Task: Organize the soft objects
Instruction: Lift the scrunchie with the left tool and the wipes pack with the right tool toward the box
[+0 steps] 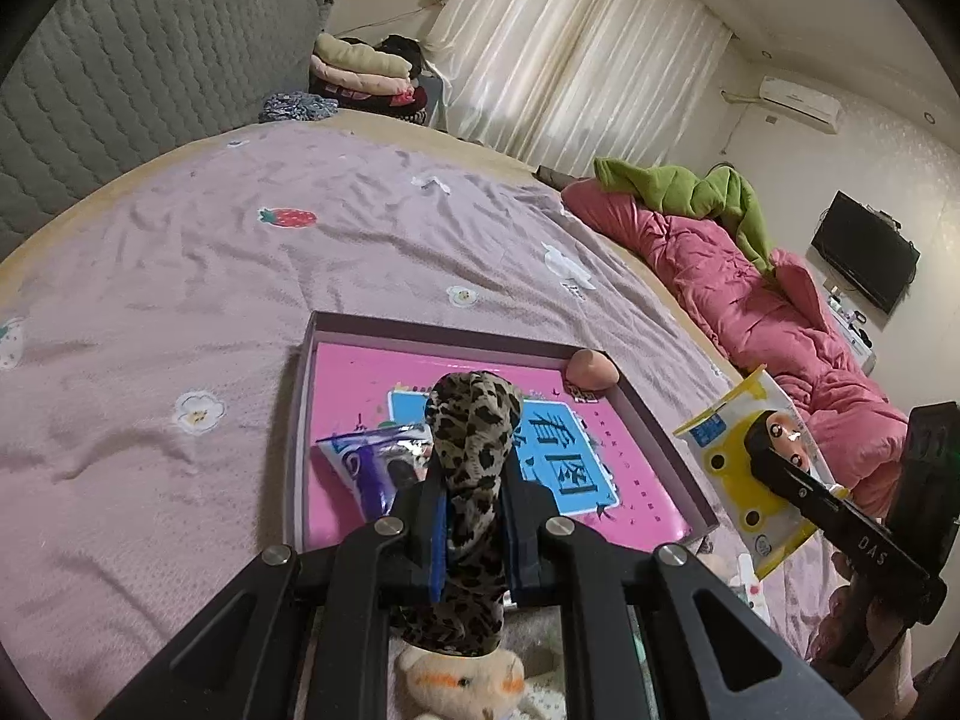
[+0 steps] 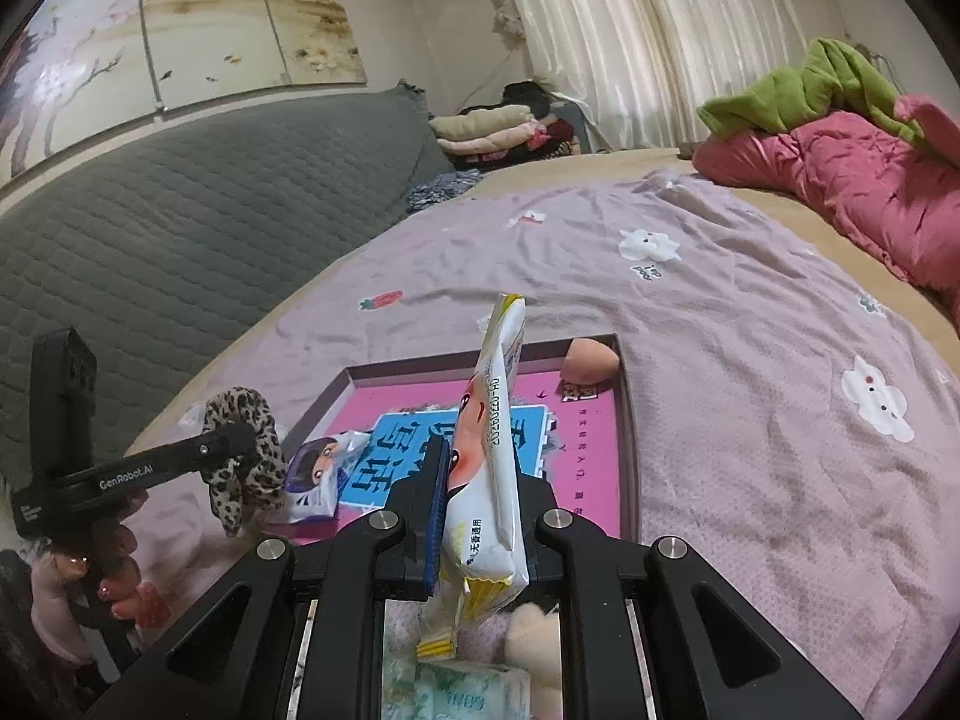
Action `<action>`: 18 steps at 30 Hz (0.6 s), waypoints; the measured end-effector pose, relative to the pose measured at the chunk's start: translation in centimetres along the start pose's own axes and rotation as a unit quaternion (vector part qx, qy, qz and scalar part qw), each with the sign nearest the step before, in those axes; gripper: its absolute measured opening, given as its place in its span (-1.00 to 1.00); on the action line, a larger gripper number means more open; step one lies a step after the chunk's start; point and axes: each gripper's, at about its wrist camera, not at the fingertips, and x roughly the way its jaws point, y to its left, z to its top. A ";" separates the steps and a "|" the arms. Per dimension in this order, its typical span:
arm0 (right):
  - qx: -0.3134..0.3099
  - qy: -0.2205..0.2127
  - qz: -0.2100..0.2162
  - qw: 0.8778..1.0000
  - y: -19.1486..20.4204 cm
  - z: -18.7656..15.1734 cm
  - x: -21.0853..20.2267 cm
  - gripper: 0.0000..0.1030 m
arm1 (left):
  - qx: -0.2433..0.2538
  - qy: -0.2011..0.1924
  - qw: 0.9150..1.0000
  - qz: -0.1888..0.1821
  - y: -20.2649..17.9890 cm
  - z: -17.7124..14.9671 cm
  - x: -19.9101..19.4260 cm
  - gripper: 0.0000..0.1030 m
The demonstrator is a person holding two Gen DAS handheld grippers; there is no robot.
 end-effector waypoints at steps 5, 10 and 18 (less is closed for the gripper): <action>-0.003 -0.005 0.000 1.000 -0.1 0.5 0.3 -0.71 | 0.007 -0.004 1.000 -0.001 -0.3 0.7 0.8 -0.72; -0.005 -0.005 0.001 1.000 -0.2 0.8 0.6 -0.71 | 0.011 -0.003 1.000 -0.002 -0.5 0.9 1.3 -0.72; -0.010 -0.014 0.006 1.000 0.0 1.6 0.8 -0.71 | 0.024 -0.001 1.000 -0.007 -1.6 1.1 2.0 -0.72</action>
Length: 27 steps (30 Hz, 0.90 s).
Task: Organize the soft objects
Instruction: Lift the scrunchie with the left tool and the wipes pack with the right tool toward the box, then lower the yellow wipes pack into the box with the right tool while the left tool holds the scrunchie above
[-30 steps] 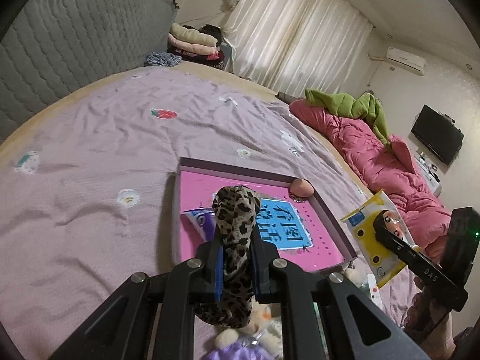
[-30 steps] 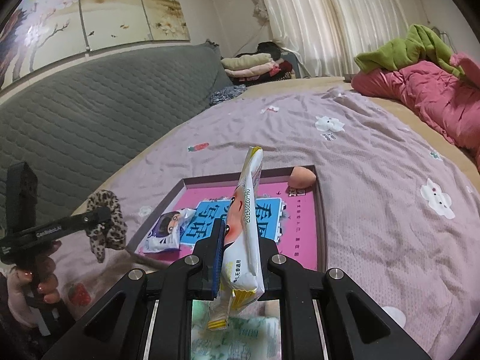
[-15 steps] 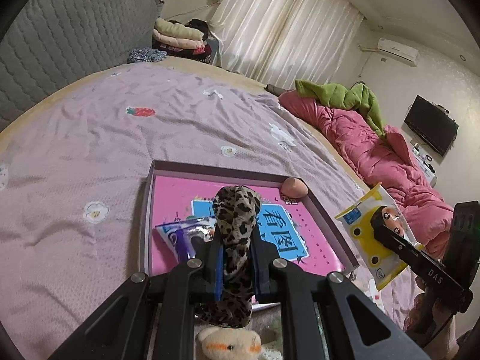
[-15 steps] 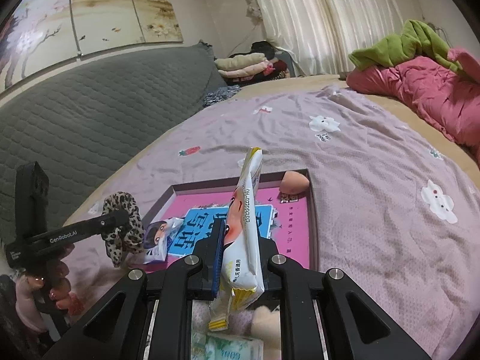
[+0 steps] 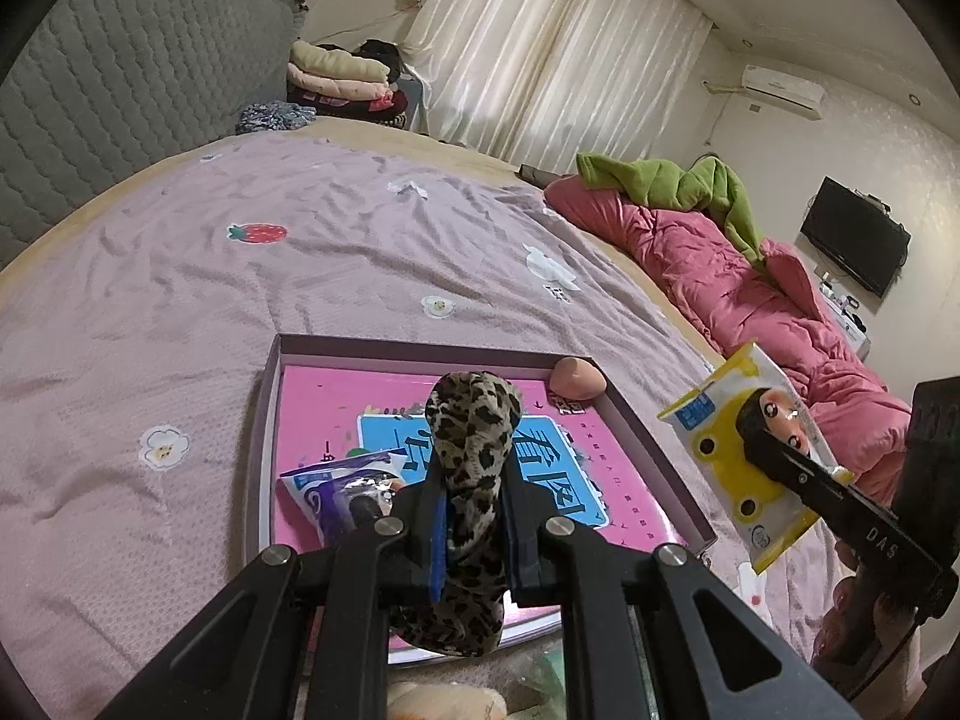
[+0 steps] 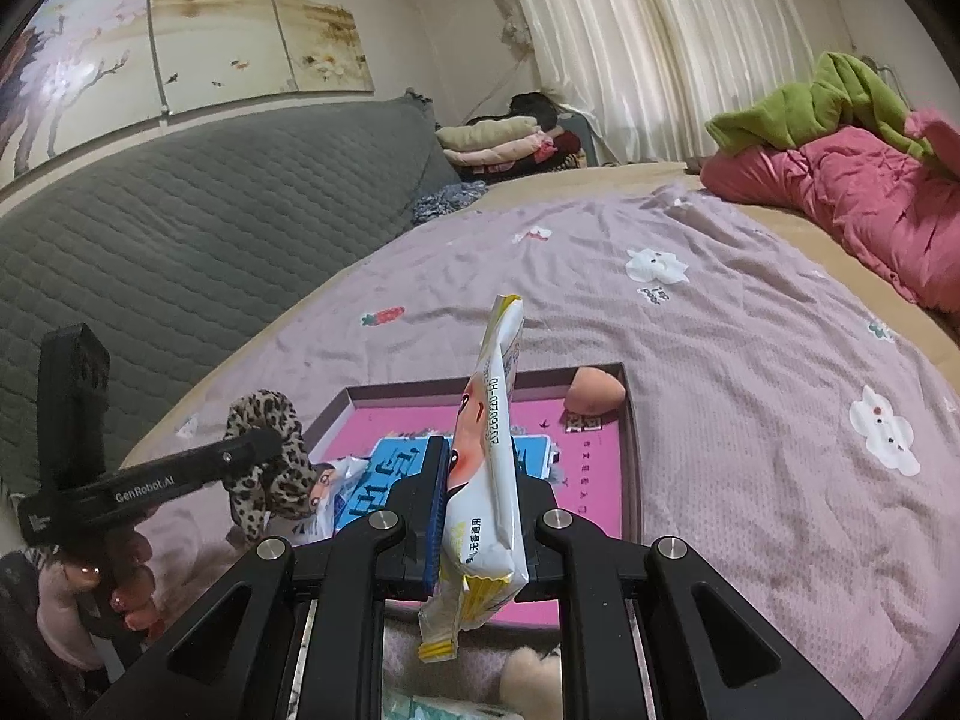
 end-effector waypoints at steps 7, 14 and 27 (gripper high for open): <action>-0.005 -0.004 0.000 1.000 0.1 0.6 0.5 -0.71 | -0.002 0.012 1.000 0.001 -0.2 -0.1 1.2 -0.72; 0.004 0.001 -0.004 1.000 -0.4 0.7 1.2 -0.71 | -0.009 0.023 1.000 -0.010 -0.6 0.0 2.2 -0.72; 0.024 0.021 0.004 0.999 -1.0 0.6 3.0 -0.71 | -0.023 0.076 0.996 -0.049 -1.3 -0.3 4.8 -0.72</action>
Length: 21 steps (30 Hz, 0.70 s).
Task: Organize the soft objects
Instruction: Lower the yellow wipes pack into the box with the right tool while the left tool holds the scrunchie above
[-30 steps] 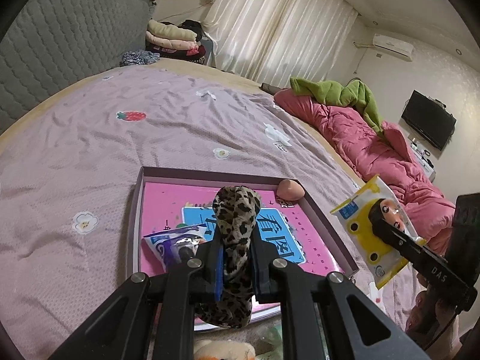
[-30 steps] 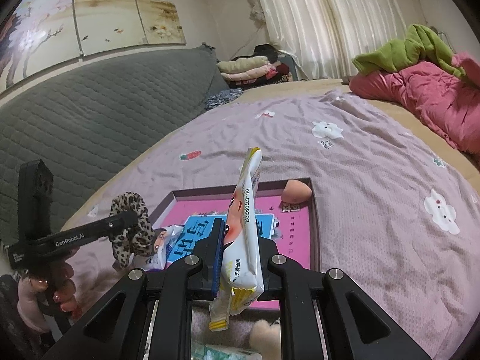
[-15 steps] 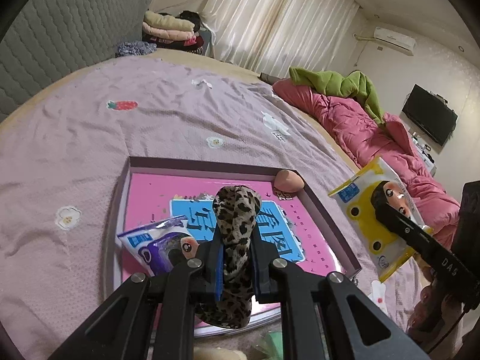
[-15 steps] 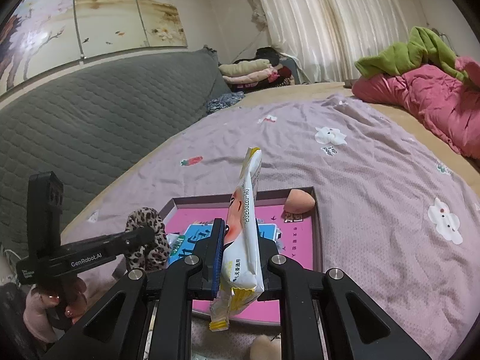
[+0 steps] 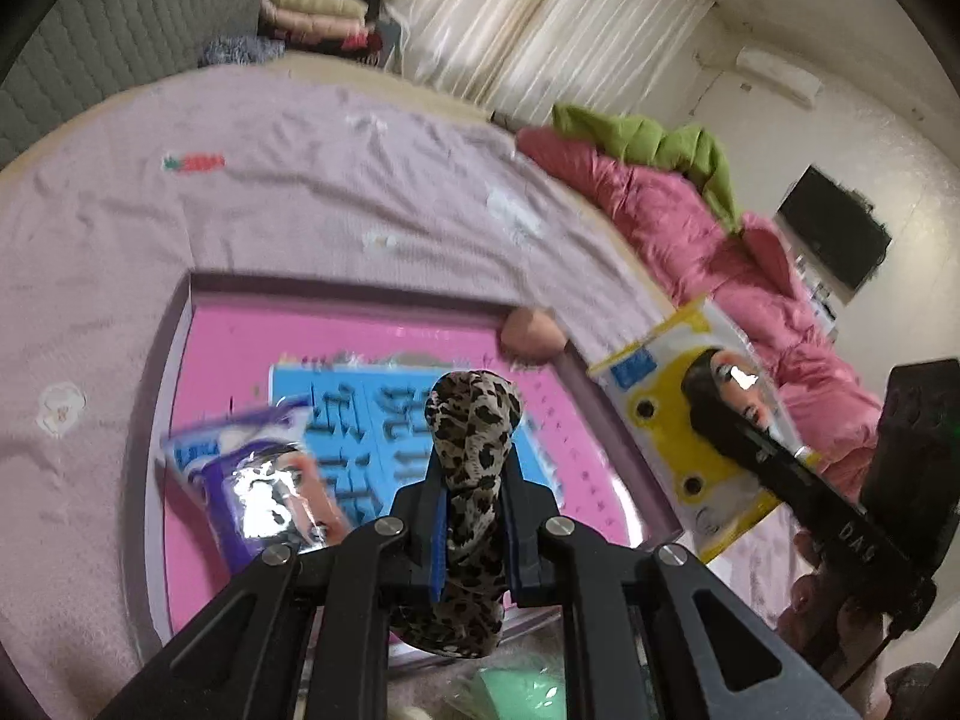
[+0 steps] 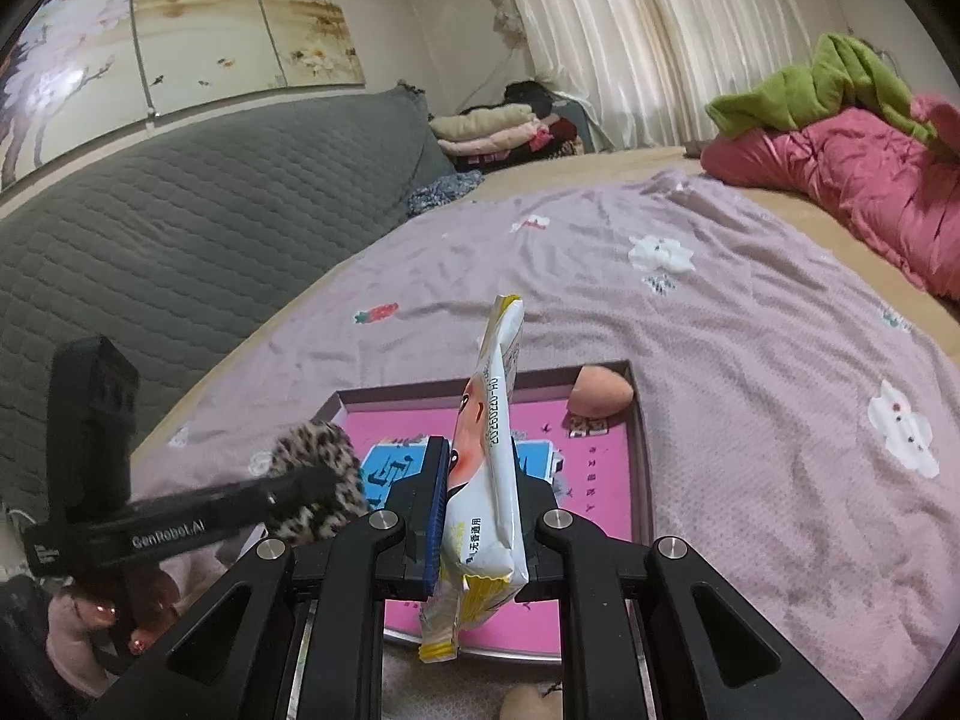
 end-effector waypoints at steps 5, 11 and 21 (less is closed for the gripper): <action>0.029 0.006 0.003 1.000 -1.1 -0.1 0.8 -0.71 | -0.011 0.030 0.999 0.011 0.8 -0.7 1.3 -0.72; 0.067 0.021 0.014 0.997 -2.1 -0.4 1.9 -0.69 | -0.013 0.035 0.999 0.039 1.6 -1.0 1.9 -0.72; 0.110 0.088 -0.044 0.989 -4.8 -2.2 4.0 -0.70 | -0.024 0.043 0.997 0.059 2.7 -1.1 2.2 -0.72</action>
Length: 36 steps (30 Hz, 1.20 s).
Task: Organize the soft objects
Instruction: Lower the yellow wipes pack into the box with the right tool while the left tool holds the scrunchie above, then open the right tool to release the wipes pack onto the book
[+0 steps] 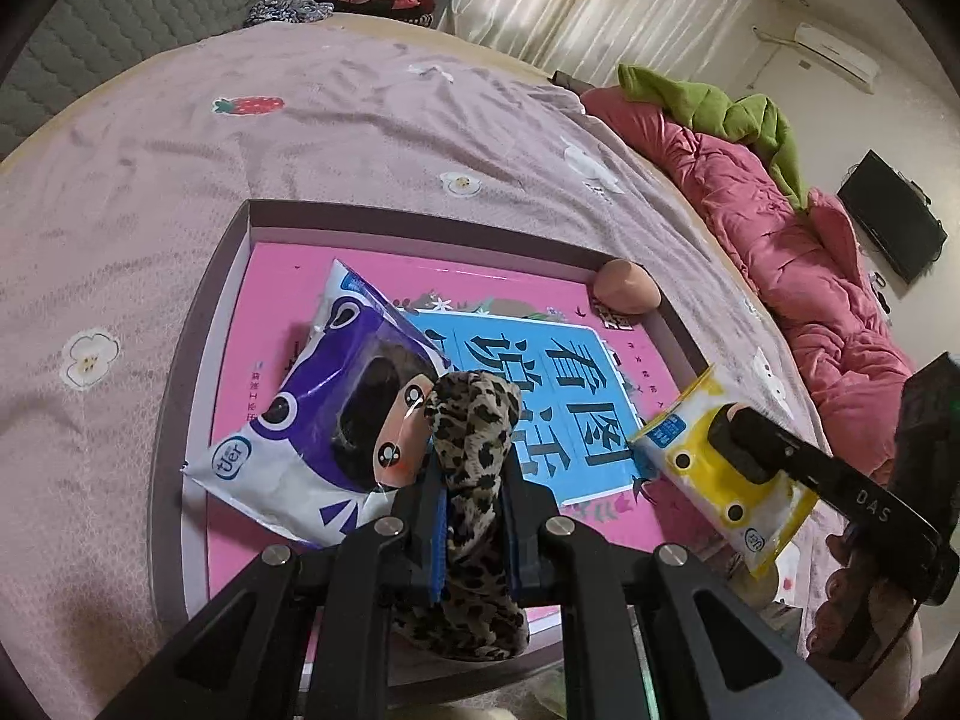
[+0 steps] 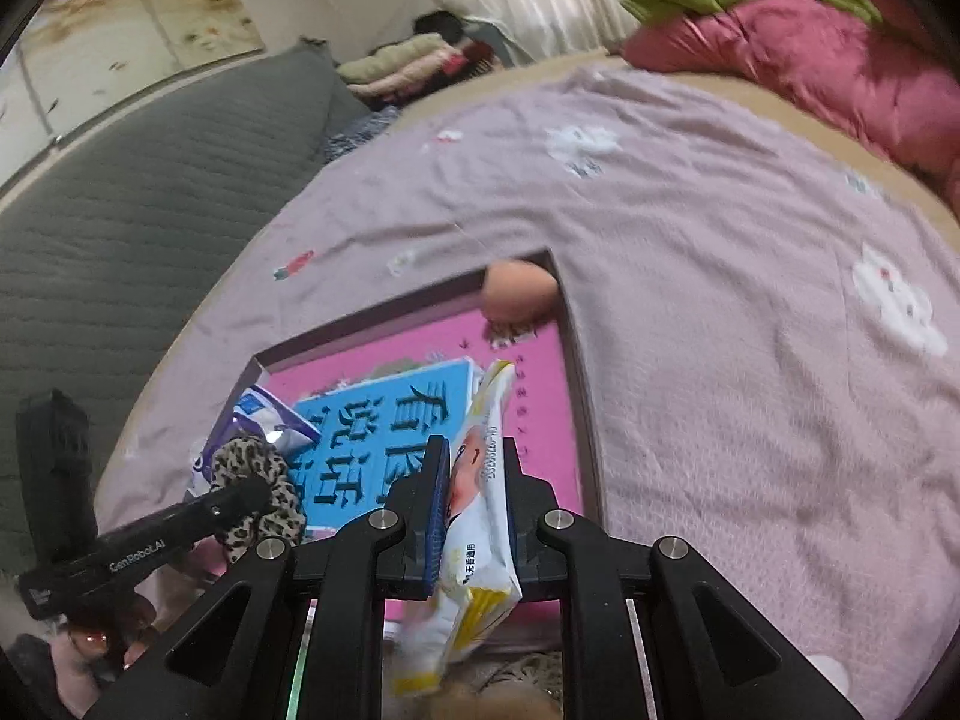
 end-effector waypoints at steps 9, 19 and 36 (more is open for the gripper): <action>-0.101 0.023 -0.091 0.990 1.6 -0.9 1.6 -0.43 | 0.000 -0.003 1.000 0.004 0.1 0.2 -0.2 -0.72; -0.301 0.030 -0.201 0.932 5.5 -2.5 2.0 -0.14 | 0.000 -0.004 1.000 0.002 0.3 0.4 -0.7 -0.72; -0.275 0.070 -0.160 0.945 4.5 -2.9 1.0 0.06 | 0.001 -0.006 1.000 0.010 0.7 0.6 -1.5 -0.72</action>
